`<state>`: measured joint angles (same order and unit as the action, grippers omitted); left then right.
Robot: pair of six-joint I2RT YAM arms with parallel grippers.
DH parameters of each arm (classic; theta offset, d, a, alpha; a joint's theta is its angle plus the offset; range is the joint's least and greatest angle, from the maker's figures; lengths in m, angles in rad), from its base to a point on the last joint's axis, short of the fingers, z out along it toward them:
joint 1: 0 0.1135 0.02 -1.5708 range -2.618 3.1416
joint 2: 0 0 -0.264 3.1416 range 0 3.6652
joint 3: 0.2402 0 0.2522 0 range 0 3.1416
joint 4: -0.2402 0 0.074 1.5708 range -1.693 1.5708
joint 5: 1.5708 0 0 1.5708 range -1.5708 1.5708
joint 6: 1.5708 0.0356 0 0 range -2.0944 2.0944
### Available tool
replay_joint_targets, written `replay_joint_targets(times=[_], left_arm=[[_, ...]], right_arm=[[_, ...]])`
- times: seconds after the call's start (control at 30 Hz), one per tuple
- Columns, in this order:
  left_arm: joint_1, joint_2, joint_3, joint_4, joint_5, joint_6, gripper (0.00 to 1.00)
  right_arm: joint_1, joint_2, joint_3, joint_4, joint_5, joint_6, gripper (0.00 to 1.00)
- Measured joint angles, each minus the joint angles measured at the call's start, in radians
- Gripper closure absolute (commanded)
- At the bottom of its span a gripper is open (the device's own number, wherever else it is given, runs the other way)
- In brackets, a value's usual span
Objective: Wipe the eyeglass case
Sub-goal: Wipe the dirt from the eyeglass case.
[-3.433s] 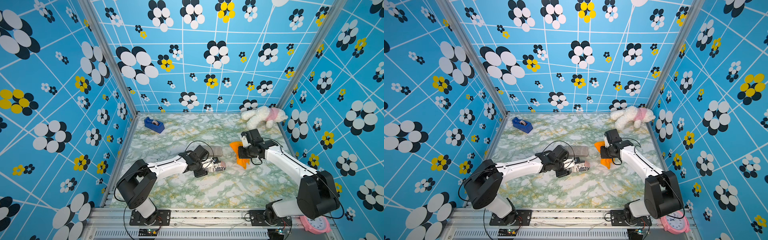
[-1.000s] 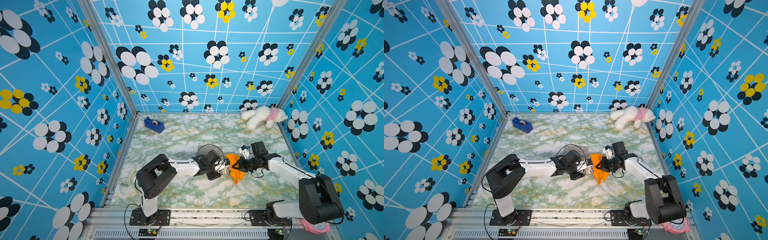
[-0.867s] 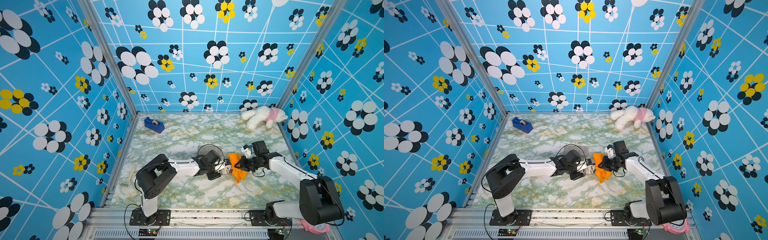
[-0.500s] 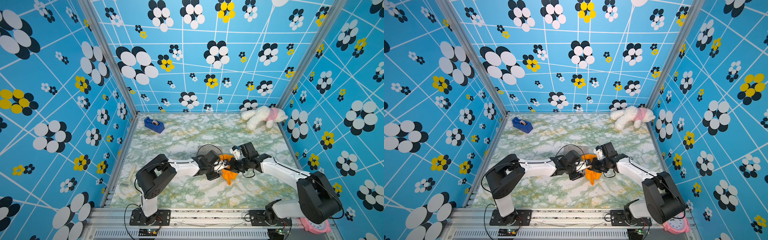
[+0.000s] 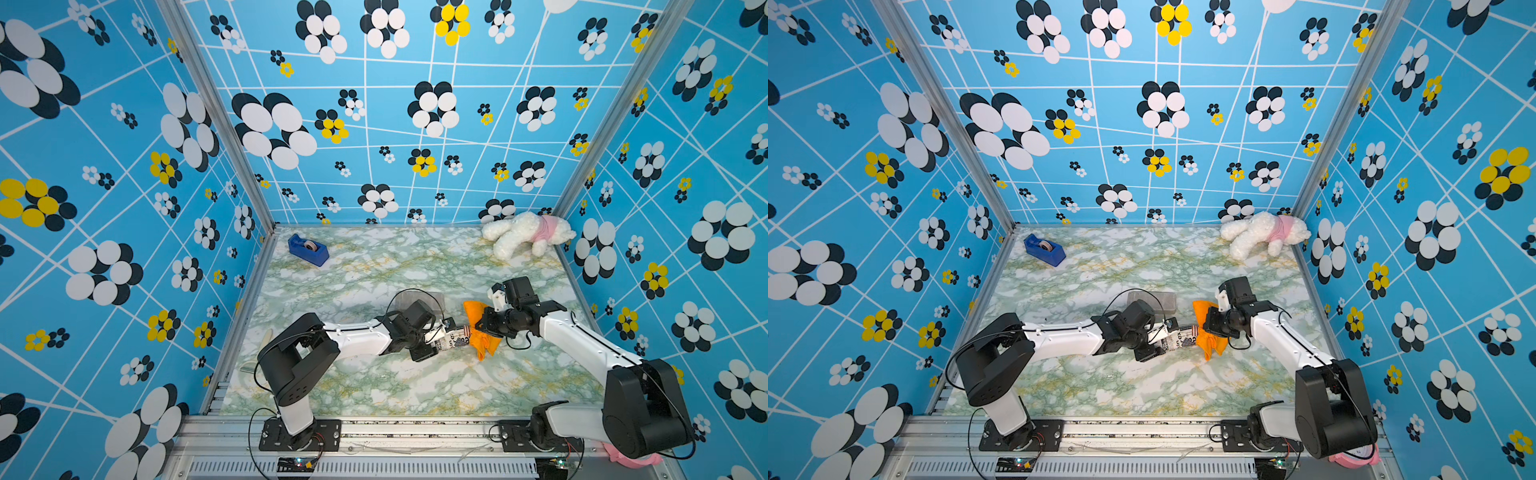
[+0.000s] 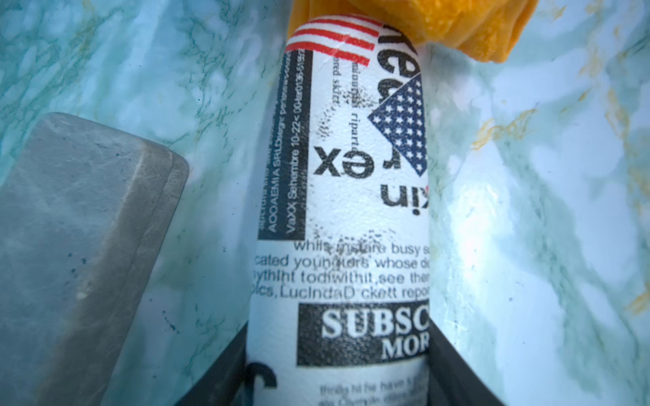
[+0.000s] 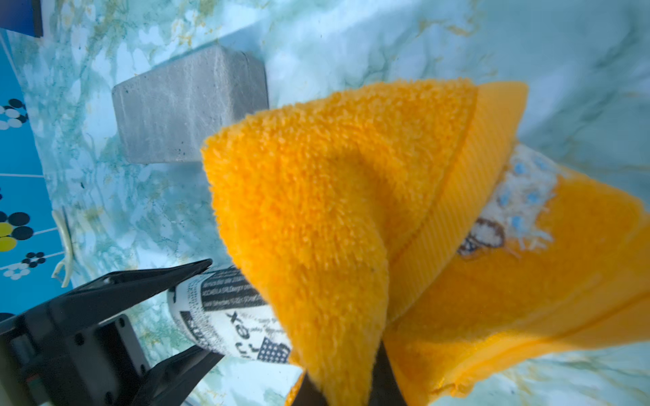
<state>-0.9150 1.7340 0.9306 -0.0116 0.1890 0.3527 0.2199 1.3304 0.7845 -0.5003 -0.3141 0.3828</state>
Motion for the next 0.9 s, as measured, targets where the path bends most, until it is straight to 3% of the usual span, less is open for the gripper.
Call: replay_joint_targets(times=[0.17, 0.43, 0.6, 0.9], left_arm=[[0.015, -0.010, 0.000, -0.019, 0.023, -0.020, 0.76], [0.052, -0.010, 0.002, -0.090, 0.072, -0.082, 0.76], [0.067, -0.010, 0.003, -0.098, 0.099, -0.113, 0.77], [0.076, -0.008, 0.061, -0.114, 0.172, -0.217, 0.77]], right_arm=[[0.000, -0.027, 0.058, -0.039, 0.025, -0.025, 1.00], [0.000, -0.227, 0.077, -0.171, 0.045, -0.066, 1.00], [0.007, -0.270, 0.056, -0.198, 0.038, -0.062, 1.00], [0.201, -0.226, -0.073, -0.071, -0.038, 0.108, 1.00]])
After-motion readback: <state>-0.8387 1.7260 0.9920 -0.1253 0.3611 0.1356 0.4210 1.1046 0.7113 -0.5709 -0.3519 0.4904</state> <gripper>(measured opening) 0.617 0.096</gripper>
